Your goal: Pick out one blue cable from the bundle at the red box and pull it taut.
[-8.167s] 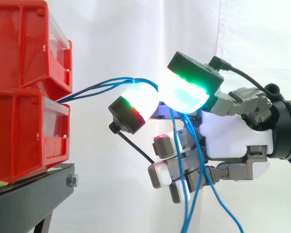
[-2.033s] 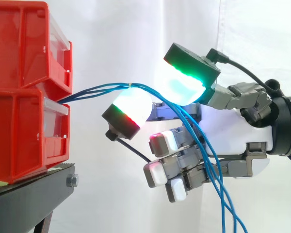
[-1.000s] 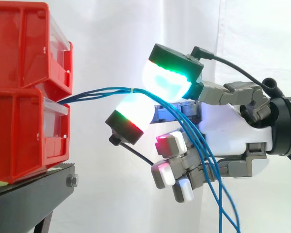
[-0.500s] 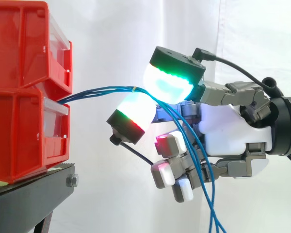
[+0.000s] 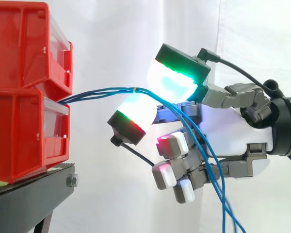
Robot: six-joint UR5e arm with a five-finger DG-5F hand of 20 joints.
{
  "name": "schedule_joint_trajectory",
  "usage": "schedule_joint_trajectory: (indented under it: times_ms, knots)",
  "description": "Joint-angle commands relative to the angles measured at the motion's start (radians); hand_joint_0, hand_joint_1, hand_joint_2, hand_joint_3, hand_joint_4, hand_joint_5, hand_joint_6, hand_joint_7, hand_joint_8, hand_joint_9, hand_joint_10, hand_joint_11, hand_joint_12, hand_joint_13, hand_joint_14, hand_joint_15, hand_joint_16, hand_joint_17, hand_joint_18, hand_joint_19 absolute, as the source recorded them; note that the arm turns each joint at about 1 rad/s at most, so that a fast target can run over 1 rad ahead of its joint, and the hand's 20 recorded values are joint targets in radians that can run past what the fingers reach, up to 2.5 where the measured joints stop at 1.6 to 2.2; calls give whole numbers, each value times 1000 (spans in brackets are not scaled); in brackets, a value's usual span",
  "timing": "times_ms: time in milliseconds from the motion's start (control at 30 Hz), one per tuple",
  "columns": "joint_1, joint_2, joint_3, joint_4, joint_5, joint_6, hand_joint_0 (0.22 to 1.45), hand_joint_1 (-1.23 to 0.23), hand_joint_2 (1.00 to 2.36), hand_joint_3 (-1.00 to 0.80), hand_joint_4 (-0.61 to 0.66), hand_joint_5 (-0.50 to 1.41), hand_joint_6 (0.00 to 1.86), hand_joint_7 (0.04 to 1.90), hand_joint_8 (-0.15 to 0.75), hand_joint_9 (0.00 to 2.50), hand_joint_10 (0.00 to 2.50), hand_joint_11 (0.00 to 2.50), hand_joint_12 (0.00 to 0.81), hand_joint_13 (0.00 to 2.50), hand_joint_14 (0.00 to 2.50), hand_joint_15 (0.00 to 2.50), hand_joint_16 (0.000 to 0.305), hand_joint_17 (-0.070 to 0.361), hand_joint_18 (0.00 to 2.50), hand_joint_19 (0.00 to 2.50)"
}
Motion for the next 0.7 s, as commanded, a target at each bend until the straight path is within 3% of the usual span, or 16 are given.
schedule_joint_trajectory:
  times_ms: [0, 133, 233, 333, 667]
  knots:
    - [0, 0, 0, 0, 0, 0, 463, -631, 1000, -500, -13, -88, 909, 826, 266, 1194, 25, 749, 350, 1005, 23, 639, 53, 120, 895, 775]
    - [0, 0, 0, 3, 0, 0, 435, -546, 1000, -500, 3, -85, 895, 817, 276, 1190, 27, 740, 364, 1015, 24, 639, 57, 128, 915, 776]
    - [0, -1, 2, 2, 0, 0, 510, -476, 1000, -500, -8, -90, 888, 836, 253, 1176, 28, 750, 334, 988, 26, 646, 50, 113, 858, 805]
    - [0, -1, 3, -1, 0, 0, 599, -564, 1000, -500, -66, -89, 883, 864, 238, 1154, 28, 772, 320, 965, 26, 656, 46, 104, 820, 801]
    - [0, -1, 8, -5, 0, 0, 651, -796, 1015, -337, -61, -102, 917, 889, 234, 1092, 31, 783, 315, 926, 26, 647, 45, 102, 791, 781]
